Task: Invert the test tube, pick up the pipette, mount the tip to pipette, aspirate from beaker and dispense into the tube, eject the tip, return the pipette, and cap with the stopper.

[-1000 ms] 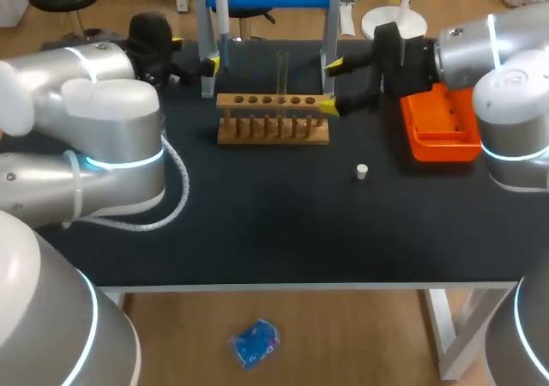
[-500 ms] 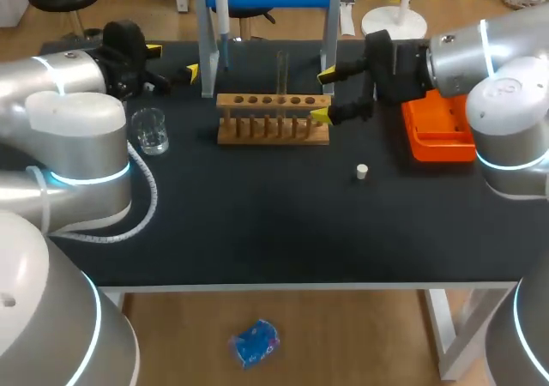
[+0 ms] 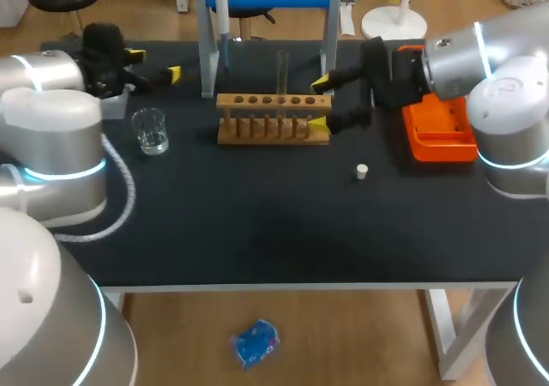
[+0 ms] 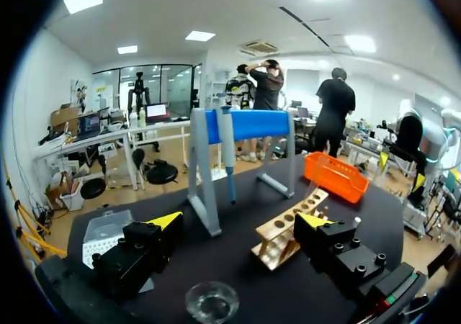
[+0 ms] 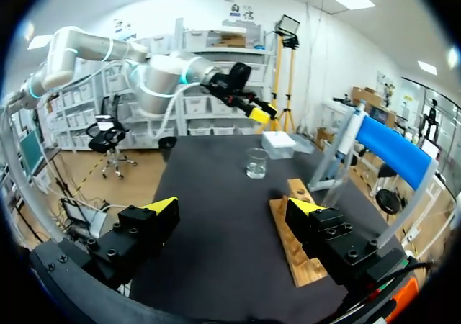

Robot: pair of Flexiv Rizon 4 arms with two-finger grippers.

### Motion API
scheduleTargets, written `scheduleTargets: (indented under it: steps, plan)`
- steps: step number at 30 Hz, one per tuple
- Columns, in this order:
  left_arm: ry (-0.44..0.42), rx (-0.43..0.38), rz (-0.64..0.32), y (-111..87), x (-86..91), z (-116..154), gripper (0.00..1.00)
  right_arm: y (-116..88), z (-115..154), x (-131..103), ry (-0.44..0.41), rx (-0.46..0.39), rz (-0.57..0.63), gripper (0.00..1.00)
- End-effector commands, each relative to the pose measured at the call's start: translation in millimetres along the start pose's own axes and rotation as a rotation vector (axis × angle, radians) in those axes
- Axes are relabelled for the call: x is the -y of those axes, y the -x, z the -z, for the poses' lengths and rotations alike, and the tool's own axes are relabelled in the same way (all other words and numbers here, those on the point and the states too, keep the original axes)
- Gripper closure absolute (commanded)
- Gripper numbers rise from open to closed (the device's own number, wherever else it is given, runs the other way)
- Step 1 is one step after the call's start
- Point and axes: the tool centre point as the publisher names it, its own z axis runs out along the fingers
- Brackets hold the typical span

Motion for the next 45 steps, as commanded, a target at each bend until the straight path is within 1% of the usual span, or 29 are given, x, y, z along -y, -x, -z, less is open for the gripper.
scheduleTargets:
  steps: [1, 5, 8, 10, 12, 13, 14, 15, 28, 30, 31, 32, 34, 36, 39, 41, 45]
  plan:
    - [0.031, -0.095, 0.005, 22.2, -3.1, 34, 0.0, -10, 4, 8, 0.03, -0.039, 0.026, 0.0]
    - [0.04, -0.084, 0.017, 37.4, -12.3, 40, 0.0, -27, 4, 12, 0.066, -0.07, 0.053, 0.0]
    - [0.025, -0.073, 0.033, 45.9, -19.9, 41, 0.0, -40, 4, 19, 0.077, -0.089, 0.071, 0.0]
    - [0.037, -0.047, 0.021, 51.6, -27.7, 40, 0.0, -47, 5, 25, 0.081, -0.092, 0.077, 0.0]
    - [0.028, -0.027, 0.016, 58.9, -35.4, 40, 0.0, -53, 5, 32, 0.084, -0.097, 0.085, 0.0]
    - [0.031, -0.005, 0.017, 63.2, -39.5, 40, 0.0, -57, 5, 36, 0.089, -0.129, 0.096, 0.0]
    - [0.021, 0.042, 0.013, 68.5, -42.8, 38, 0.0, -60, 5, 38, 0.082, -0.139, 0.099, 0.0]
    - [0.002, 0.109, 0.016, 74.5, -44.5, 36, 0.0, -60, 5, 38, 0.082, -0.139, 0.099, 0.0]
    - [0.002, 0.109, 0.016, 74.5, -44.5, 36, 0.0, -60, 5, 38, 0.082, -0.139, 0.099, 0.0]
    - [0.002, 0.109, 0.016, 74.5, -44.5, 36, 0.0, -61, 2, 43, 0.16, -0.18, 0.077, 0.0]
    - [0.006, 0.118, -0.019, 77.9, -46.6, 37, 0.0, -62, 2, 46, 0.19, -0.185, 0.072, 0.0]
    - [0.018, 0.109, -0.046, 81.1, -49.6, 38, 0.0, -64, 2, 48, 0.222, -0.203, 0.077, 0.0]
    - [-0.002, 0.091, -0.031, 88.0, -54.3, 41, 0.0, -67, 3, 52, 0.262, -0.216, 0.076, 0.0]
    - [0.011, 0.086, -0.051, 94.6, -58.8, 43, 0.0, -70, 4, 56, 0.288, -0.215, 0.08, 0.0]
    - [0.001, 0.078, -0.057, 103.4, -62.0, 47, 0.0, -75, 5, 58, 0.32, -0.213, 0.098, 0.0]
    - [-0.004, 0.061, -0.056, 109.3, -64.3, 49, 0.0, -78, 5, 59, 0.352, -0.227, 0.103, 0.0]
    - [0.004, 0.052, -0.06, 115.6, -66.8, 50, 0.0, -82, 3, 62, 0.365, -0.241, 0.096, 0.0]
